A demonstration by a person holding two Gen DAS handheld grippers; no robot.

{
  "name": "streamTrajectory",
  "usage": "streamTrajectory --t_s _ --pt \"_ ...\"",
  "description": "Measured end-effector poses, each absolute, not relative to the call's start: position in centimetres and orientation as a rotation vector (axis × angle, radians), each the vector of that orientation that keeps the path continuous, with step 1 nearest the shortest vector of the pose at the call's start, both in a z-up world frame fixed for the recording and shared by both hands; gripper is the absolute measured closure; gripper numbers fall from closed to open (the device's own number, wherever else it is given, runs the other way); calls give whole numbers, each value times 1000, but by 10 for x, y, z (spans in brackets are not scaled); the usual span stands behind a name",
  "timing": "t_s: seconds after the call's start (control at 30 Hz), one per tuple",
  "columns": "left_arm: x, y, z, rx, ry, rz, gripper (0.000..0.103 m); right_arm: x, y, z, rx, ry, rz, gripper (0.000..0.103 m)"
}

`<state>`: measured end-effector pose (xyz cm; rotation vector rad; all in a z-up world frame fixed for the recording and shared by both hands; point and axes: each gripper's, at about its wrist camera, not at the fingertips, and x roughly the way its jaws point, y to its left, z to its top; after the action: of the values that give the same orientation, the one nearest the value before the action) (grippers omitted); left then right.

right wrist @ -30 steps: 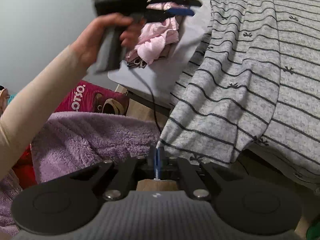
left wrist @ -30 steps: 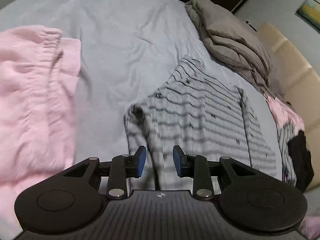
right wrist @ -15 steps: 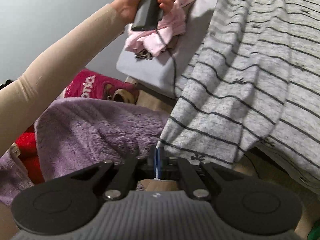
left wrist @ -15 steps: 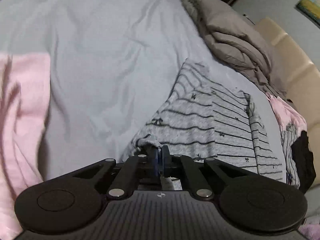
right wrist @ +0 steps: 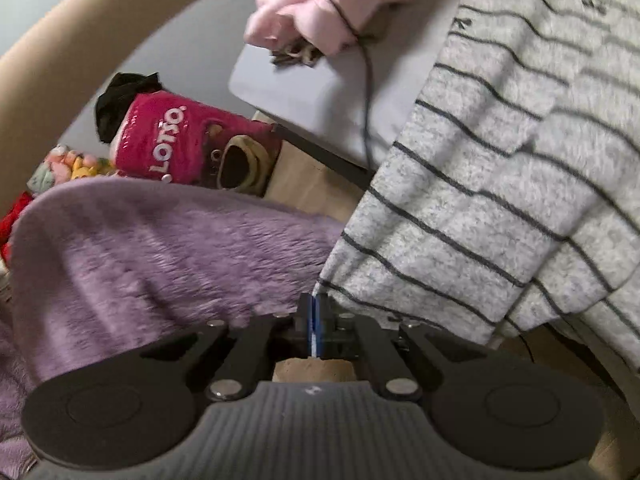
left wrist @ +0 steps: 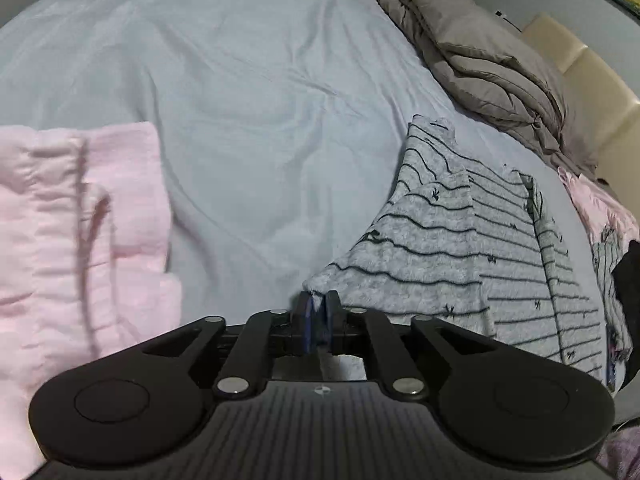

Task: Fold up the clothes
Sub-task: 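Lift the shirt hem with both grippers and fold it over the body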

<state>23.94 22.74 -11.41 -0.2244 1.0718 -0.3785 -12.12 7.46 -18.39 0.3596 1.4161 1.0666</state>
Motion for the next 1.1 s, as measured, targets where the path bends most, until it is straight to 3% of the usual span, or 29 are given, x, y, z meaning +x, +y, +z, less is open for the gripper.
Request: streamTrajectory --t_s 0.2,0.47,0.57,0.6,0.63,0.83,1.0,1.07,1.1 --pt "198 244 -90 -156 1068 -388 81 -134 79 -197 365 1412 1036 96" --pt "98 235 -85 -102 1157 -497 81 -140 44 -190 327 1355 899 93" --pt "66 224 -91 -72 1182 -524 81 -131 12 -186 283 1304 792 82" --pt "56 221 -93 -61 1188 -530 81 -130 3 -185 279 1290 759 64" --pt "46 219 -96 -52 1193 -537 81 -129 -3 -185 278 1274 728 59" --pt "2 208 -120 58 1249 -588 78 -117 -17 -192 275 1194 649 62" --pt "-17 202 -136 178 1239 -622 65 -105 -6 -206 260 1138 655 64" --pt "-18 200 -143 200 1224 -630 65 -102 7 -214 256 1143 670 69" --pt "-17 199 -146 208 1220 -629 65 -102 9 -216 254 1141 671 78"
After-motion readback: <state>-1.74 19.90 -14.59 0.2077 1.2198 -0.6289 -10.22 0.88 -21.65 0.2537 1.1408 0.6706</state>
